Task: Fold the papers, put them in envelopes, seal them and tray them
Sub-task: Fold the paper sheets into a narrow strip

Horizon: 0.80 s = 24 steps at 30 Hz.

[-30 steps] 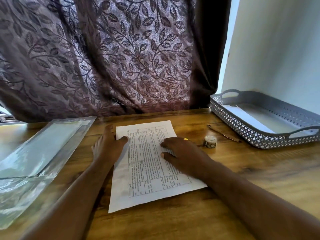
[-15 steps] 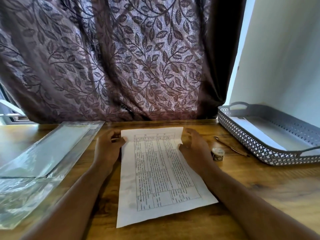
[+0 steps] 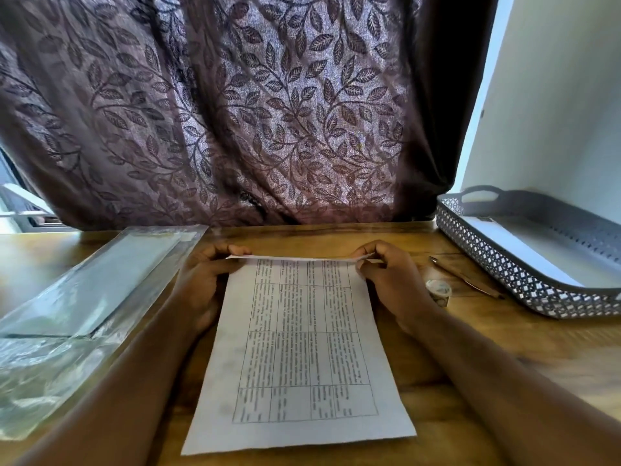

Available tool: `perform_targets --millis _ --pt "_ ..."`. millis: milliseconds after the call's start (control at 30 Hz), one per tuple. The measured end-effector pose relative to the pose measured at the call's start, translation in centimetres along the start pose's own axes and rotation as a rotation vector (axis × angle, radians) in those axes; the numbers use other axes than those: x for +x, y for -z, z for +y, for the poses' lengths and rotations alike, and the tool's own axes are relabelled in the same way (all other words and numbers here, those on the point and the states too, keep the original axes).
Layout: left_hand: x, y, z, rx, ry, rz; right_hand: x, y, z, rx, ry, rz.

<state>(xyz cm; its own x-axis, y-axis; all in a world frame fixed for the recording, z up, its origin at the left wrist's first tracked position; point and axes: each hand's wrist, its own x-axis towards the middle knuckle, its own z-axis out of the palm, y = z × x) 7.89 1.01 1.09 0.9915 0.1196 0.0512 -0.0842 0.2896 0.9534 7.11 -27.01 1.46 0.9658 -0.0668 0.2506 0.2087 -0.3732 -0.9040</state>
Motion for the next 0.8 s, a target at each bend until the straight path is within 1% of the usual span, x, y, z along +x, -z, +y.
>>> perform_targets --millis 100,233,333,367,433,500,533,600,667,733,767,800 --pt "0.2 0.1 -0.2 -0.075 -0.022 -0.043 0.0 0.3 0.2 0.116 -0.032 -0.056" --pt "0.3 0.5 -0.2 -0.118 -0.010 -0.110 0.1 0.6 0.3 0.268 -0.121 -0.040" --pt "0.1 0.3 -0.2 -0.058 -0.004 -0.138 -0.2 1.0 -0.1 0.402 -0.161 -0.094" --pt "-0.1 0.2 -0.2 -0.010 0.006 -0.142 -0.3 1.1 -0.2 0.399 -0.164 -0.105" --pt "-0.2 -0.1 -0.2 0.109 0.014 -0.154 -0.5 1.0 -0.2 0.294 -0.117 -0.095" --pt "-0.2 -0.4 -0.1 0.182 0.020 -0.150 -0.4 0.8 0.1 0.172 -0.073 -0.048" --pt "-0.3 -0.5 -0.1 0.189 0.026 -0.144 -0.4 0.7 0.3 0.148 -0.066 -0.014" --pt "-0.2 -0.7 -0.2 0.202 0.031 -0.146 -0.2 0.6 0.5 0.149 -0.054 0.047" --pt "-0.3 -0.7 -0.2 0.273 0.024 -0.146 -0.2 0.5 0.4 0.174 -0.051 0.066" --pt "-0.2 -0.7 -0.3 0.353 -0.009 -0.140 -0.2 0.4 0.2 0.182 -0.054 0.070" --pt "-0.3 -0.7 -0.3 0.436 -0.056 -0.132 -0.3 0.3 0.2 0.150 -0.043 0.073" --pt "-0.3 -0.8 -0.3 0.581 -0.135 -0.118 -0.4 0.2 0.2 0.087 -0.016 0.086"
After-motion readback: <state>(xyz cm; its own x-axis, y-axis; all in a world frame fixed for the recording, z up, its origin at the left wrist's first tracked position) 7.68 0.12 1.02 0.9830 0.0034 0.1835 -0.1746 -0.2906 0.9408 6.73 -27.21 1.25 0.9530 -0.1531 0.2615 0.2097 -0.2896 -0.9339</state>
